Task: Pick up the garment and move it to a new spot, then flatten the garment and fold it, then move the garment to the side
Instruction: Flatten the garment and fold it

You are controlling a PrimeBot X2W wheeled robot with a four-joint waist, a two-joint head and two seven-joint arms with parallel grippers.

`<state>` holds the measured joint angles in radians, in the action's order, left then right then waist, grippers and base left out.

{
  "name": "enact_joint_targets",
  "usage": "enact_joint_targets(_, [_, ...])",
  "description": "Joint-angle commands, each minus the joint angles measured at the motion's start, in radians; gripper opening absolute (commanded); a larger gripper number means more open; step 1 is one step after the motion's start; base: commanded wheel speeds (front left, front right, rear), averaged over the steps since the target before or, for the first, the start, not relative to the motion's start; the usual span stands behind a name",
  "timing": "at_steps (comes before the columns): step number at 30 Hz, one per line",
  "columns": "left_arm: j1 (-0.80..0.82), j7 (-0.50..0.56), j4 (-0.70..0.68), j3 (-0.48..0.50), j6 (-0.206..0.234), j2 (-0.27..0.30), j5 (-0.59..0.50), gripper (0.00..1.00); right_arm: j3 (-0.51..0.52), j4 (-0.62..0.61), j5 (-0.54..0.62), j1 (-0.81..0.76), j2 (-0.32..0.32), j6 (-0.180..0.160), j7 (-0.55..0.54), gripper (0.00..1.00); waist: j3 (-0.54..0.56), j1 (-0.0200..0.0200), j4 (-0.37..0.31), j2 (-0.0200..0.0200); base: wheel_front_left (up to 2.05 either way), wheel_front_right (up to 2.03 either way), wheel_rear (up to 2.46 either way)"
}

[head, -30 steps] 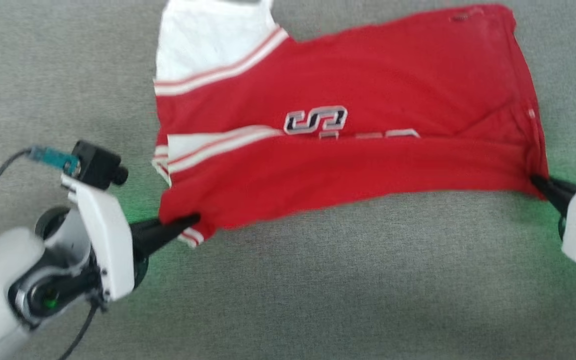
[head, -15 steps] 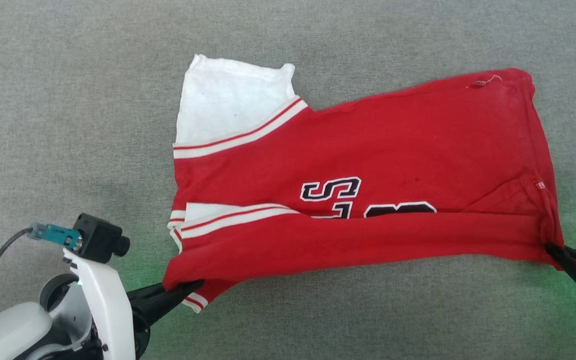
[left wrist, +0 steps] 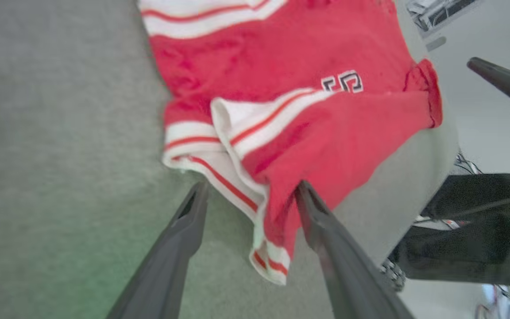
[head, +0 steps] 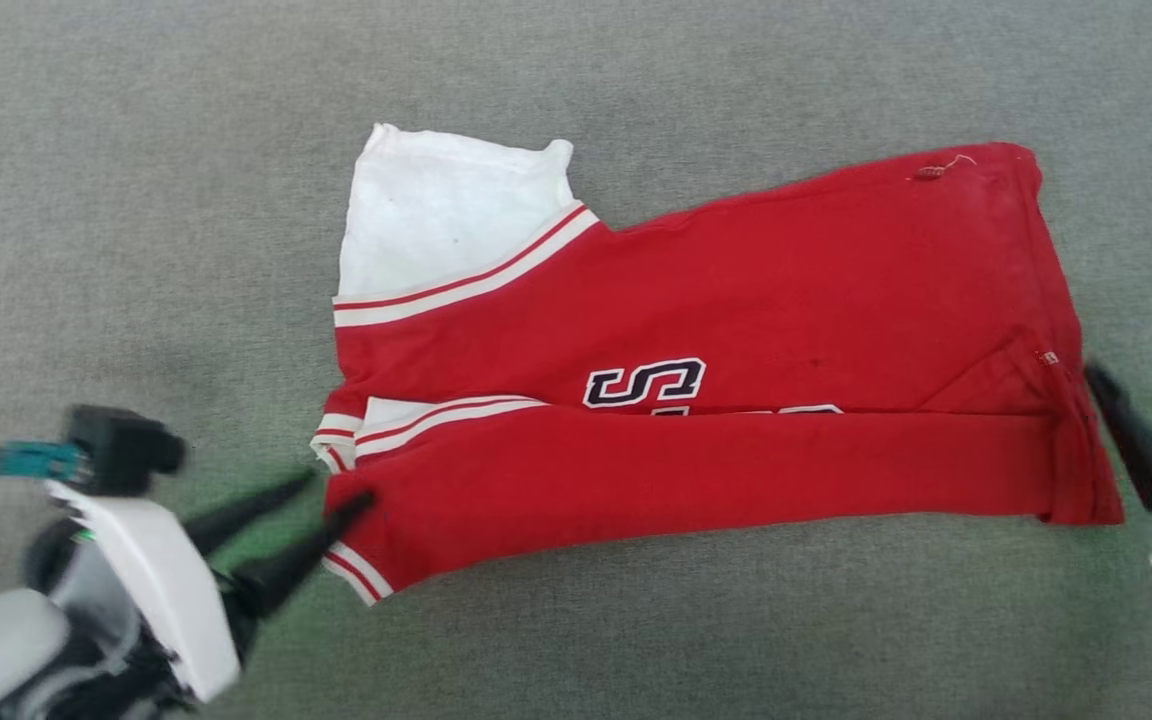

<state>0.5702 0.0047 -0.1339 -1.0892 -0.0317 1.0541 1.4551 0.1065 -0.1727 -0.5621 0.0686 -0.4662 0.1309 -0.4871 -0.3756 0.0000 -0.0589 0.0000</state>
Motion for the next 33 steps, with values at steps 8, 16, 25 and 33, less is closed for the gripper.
enact_joint_targets(8, [0.037,-0.229,0.156,0.115,0.101,0.0,-0.1,1.0,-0.07,0.056,0.137,0.118,0.129,0.0,0.358,1.0,0.005,0.0,-0.079,0.0,0.0,0.0,0.0])
enact_joint_targets(16, [0.169,-0.266,0.369,0.214,0.111,-0.064,-0.202,1.0,-0.149,0.131,0.224,0.202,0.243,0.0,0.597,1.0,-0.015,0.0,-0.191,0.0,0.0,0.0,0.0])
enact_joint_targets(25, [0.425,0.147,0.576,0.168,0.03,-0.099,-0.168,1.0,-0.157,0.16,0.21,0.2,0.286,0.0,0.628,1.0,-0.059,0.0,-0.266,0.0,0.0,0.0,0.0])
enact_joint_targets(33, [0.562,0.583,0.649,0.106,-0.029,-0.118,-0.085,1.0,-0.169,0.185,0.19,0.211,0.302,0.0,0.625,1.0,-0.102,0.0,-0.285,0.0,0.0,0.0,0.0])
